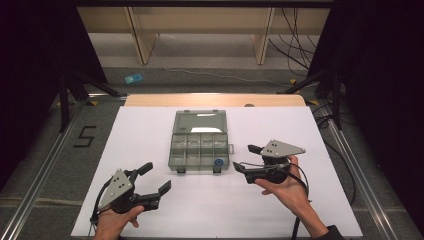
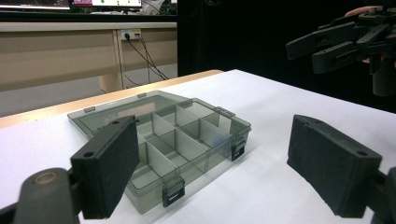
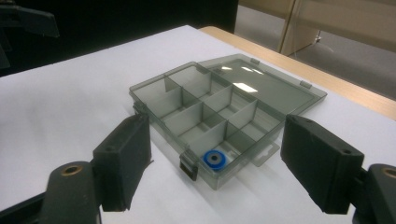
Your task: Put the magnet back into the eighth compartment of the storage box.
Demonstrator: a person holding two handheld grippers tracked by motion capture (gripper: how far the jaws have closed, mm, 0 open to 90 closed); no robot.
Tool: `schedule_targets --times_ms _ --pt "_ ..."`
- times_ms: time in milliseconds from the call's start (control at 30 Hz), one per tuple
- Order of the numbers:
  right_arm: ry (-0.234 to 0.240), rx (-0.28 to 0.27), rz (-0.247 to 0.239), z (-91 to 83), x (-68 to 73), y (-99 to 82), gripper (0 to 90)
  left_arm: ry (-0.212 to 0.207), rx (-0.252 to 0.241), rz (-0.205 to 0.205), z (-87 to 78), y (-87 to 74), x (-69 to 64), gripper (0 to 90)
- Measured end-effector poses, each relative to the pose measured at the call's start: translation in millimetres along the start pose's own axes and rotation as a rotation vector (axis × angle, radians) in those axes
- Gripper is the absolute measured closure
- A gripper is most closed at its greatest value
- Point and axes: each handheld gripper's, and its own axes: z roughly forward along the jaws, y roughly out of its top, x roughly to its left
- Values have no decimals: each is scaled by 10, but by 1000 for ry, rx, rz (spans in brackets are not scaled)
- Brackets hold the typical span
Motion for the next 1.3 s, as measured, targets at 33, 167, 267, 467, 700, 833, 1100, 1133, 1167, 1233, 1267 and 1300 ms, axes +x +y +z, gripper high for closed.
schedule_targets --times_ms 33,167,267,467,700,833,1100,1133,1167,1233,1267,1300 --pt "-1 -15 3 -3 1 -7 252 0 0 0 0 0 0 163" --pt "-4 -18 8 -71 -6 -38 248 0 0 2 -2 1 1 163" --pt "-16 -24 6 -116 -13 -68 245 0 0 -1 0 0 0 163" --pt "-20 -29 23 -169 5 -136 230 0 0 0 0 0 1 163" --pt "-20 -40 32 -224 33 -180 225 0 0 2 -2 1 0 163" --pt "-23 -47 35 -257 37 -219 224 1 1 2 -2 0 0 163" --pt "-27 -43 55 -308 44 -302 214 1 1 0 1 -1 -4 163" --pt "-28 -48 54 -313 43 -310 211 1 1 1 1 -1 -4 163" --pt "-30 -49 53 -318 43 -317 205 1 1 0 1 -2 -4 163" --pt "-37 -59 57 -317 48 -334 196 1 1 0 1 -2 -4 163" --pt "-36 -53 57 -325 49 -341 189 1 1 0 1 -2 -3 163" --pt "-38 -52 57 -327 50 -350 183 1 2 0 0 -2 -3 163"
